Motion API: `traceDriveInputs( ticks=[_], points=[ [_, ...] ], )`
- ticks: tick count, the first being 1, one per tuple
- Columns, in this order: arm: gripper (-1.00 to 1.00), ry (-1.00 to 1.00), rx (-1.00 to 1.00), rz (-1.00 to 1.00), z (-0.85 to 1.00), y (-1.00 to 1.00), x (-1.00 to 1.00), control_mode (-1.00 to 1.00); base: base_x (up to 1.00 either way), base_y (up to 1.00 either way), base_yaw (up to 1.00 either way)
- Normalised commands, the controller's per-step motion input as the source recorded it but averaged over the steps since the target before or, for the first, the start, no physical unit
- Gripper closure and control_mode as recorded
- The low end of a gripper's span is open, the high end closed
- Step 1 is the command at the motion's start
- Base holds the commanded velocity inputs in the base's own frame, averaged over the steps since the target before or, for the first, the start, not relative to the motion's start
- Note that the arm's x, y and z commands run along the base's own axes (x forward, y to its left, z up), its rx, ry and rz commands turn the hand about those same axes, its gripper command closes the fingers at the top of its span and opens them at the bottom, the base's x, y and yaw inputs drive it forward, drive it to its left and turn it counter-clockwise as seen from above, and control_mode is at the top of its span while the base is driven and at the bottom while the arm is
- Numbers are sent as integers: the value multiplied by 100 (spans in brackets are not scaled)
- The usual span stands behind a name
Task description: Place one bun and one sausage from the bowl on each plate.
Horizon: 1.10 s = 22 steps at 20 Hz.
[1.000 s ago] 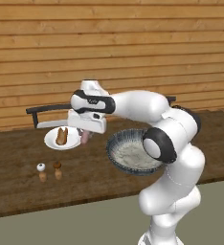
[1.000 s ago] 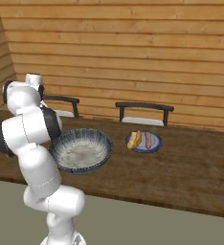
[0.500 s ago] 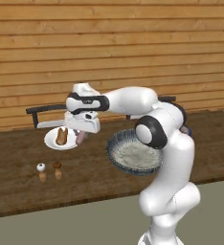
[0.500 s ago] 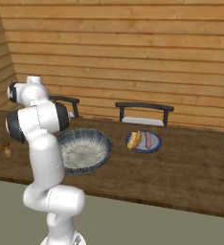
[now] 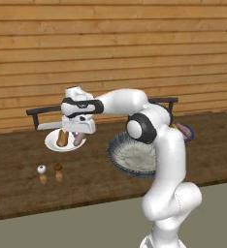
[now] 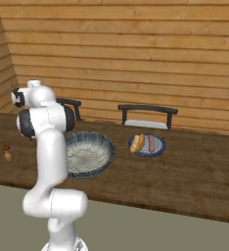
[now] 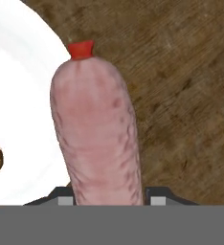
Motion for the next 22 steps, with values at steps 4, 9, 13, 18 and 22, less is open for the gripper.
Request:
traceDriveInputs(
  ticks=[4,9,13,18,22],
  points=[
    [100,5,-4,0,-20,27,40,-100,0,0,0],
    [100,0,0,0,-20,10,18,-100,0,0,0],
    [100,0,0,0,-36,0,21,-100,0,0,0],
    [100,0,0,0,-19,0,21,-100,0,0,0],
    [100,0,0,0,-11,3,37,-100,0,0,0]
  ],
)
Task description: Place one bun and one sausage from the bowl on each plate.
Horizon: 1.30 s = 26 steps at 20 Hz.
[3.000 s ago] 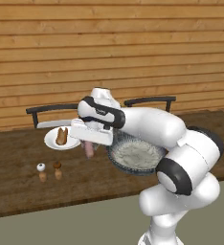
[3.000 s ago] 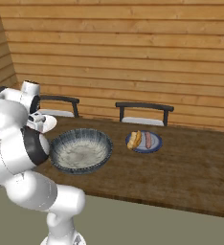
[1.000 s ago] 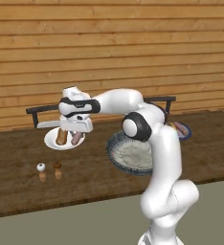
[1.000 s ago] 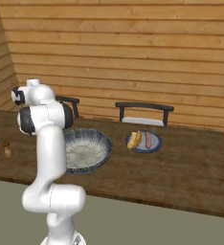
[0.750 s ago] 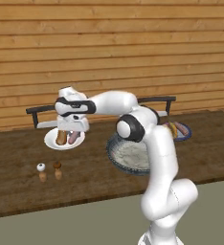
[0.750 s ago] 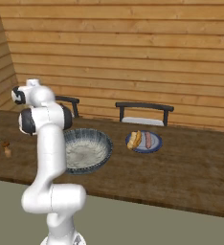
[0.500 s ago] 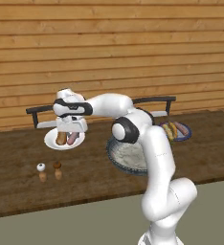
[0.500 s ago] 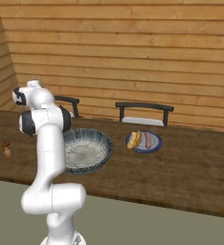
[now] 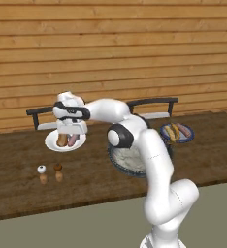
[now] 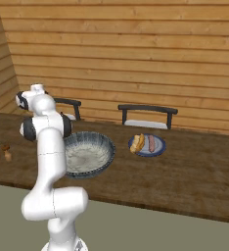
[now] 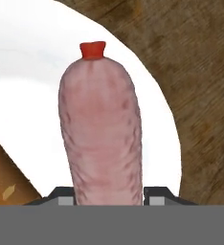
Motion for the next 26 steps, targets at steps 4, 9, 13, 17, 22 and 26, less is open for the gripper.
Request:
traceDriveInputs(
  ticks=[4,9,13,17,22,26],
  points=[
    [-100,0,0,0,-10,3,27,-100,0,0,0],
    [-100,-4,1,0,0,-6,-5,-100,0,0,0],
    [-100,-7,10,-1,36,-39,-20,-100,0,0,0],
    [-100,2,15,0,93,-49,0,-100,0,0,0],
    [-100,1,15,-3,81,-29,-7,-100,0,0,0],
    [-100,-15,15,-14,3,-1,-90,-100,0,0,0]
  ],
)
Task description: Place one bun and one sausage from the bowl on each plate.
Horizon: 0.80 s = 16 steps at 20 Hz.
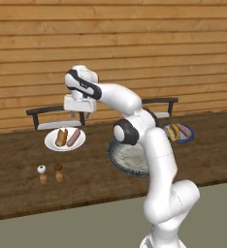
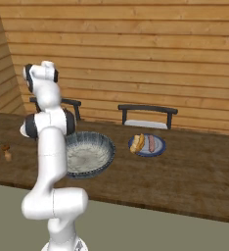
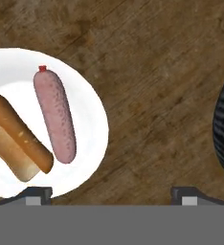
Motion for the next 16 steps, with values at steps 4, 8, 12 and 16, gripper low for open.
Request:
traceDriveInputs(
  ticks=[4,8,12,16],
  points=[
    [-100,-17,18,-15,1,-7,-100,-100,0,0,0],
    [-100,-21,14,-15,11,-25,-97,-100,0,0,0],
    [-100,-27,6,-18,4,-28,-91,-100,0,0,0],
    [-100,-28,0,-18,13,-20,-81,-100,0,0,0]
  ],
)
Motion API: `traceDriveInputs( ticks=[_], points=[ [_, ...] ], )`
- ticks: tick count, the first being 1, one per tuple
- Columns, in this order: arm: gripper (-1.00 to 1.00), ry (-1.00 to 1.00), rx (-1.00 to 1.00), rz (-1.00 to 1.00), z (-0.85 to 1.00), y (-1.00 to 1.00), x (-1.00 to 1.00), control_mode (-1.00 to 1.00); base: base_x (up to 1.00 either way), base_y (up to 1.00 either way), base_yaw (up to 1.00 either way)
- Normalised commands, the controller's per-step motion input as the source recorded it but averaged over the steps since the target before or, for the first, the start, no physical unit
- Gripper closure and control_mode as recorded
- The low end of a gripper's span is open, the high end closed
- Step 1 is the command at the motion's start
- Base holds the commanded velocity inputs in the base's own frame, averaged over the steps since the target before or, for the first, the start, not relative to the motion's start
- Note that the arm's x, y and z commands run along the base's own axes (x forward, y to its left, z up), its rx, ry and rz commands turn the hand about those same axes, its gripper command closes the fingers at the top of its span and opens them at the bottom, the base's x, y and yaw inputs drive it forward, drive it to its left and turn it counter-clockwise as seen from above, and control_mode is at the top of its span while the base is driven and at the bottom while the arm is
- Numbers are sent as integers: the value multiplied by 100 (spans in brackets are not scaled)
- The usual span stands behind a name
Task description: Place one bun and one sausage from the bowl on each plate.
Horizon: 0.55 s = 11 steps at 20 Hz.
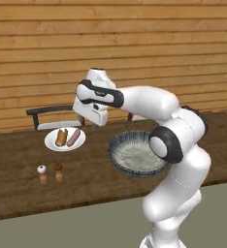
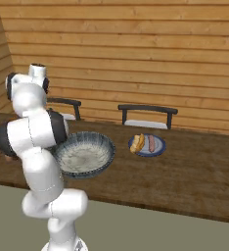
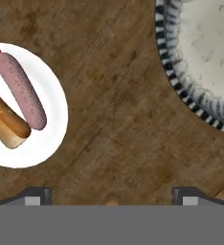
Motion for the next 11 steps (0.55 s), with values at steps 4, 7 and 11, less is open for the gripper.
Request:
traceDriveInputs(
  ticks=[4,7,11],
  points=[
    [-100,-18,0,-17,65,-13,-45,-100,0,0,0],
    [-100,-17,0,-9,79,-42,-32,-100,0,0,0],
    [-100,-16,5,-3,71,-62,-41,-100,0,0,0]
  ],
)
